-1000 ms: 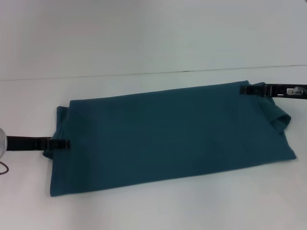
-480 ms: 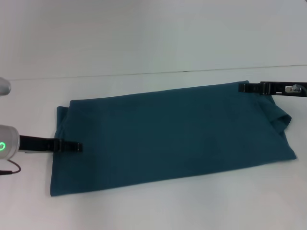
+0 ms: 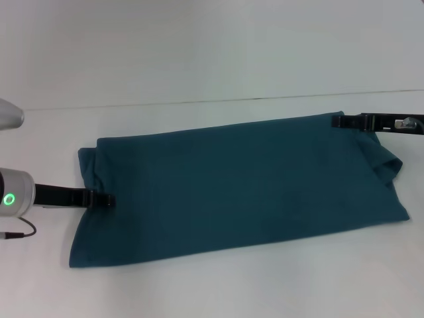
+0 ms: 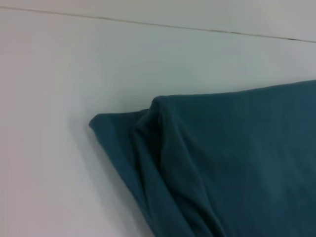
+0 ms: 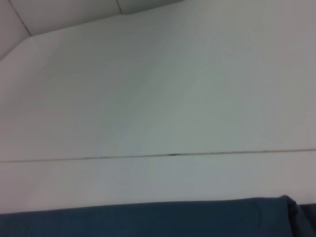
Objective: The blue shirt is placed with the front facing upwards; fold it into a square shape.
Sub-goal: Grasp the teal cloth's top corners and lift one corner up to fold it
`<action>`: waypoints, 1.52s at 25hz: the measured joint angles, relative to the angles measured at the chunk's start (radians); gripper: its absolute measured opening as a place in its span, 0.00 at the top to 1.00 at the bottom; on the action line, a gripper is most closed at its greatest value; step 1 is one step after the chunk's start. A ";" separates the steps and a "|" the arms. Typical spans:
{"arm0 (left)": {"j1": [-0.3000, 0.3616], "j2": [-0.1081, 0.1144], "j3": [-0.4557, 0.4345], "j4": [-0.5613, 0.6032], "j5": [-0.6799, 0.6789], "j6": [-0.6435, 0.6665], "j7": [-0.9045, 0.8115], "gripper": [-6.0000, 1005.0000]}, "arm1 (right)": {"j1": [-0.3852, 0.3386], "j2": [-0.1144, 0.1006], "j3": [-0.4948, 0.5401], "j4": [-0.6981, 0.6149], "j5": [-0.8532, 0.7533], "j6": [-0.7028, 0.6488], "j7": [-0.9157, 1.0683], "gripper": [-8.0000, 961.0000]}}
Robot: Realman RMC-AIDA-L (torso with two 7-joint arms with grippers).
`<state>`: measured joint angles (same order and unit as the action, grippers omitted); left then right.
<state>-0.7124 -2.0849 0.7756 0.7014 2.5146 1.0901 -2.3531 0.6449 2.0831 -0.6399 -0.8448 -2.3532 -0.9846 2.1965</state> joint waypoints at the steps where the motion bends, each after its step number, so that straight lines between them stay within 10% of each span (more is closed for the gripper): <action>1: -0.001 0.000 0.000 -0.003 0.000 0.000 0.000 0.32 | 0.000 0.000 -0.002 0.003 0.000 0.004 -0.001 0.11; 21: 0.004 -0.047 0.019 0.083 -0.055 0.026 0.013 0.96 | -0.006 -0.002 -0.003 0.026 0.001 0.032 -0.004 0.12; 28: 0.094 -0.066 0.100 0.283 -0.049 0.083 -0.062 0.93 | -0.006 -0.002 -0.004 0.026 0.002 0.032 -0.005 0.12; 38: 0.118 -0.030 0.094 0.267 -0.014 0.079 -0.205 0.78 | 0.003 -0.002 -0.008 0.026 0.002 0.032 -0.004 0.12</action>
<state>-0.5947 -2.1144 0.8693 0.9683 2.5001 1.1695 -2.5581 0.6479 2.0813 -0.6474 -0.8191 -2.3515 -0.9526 2.1920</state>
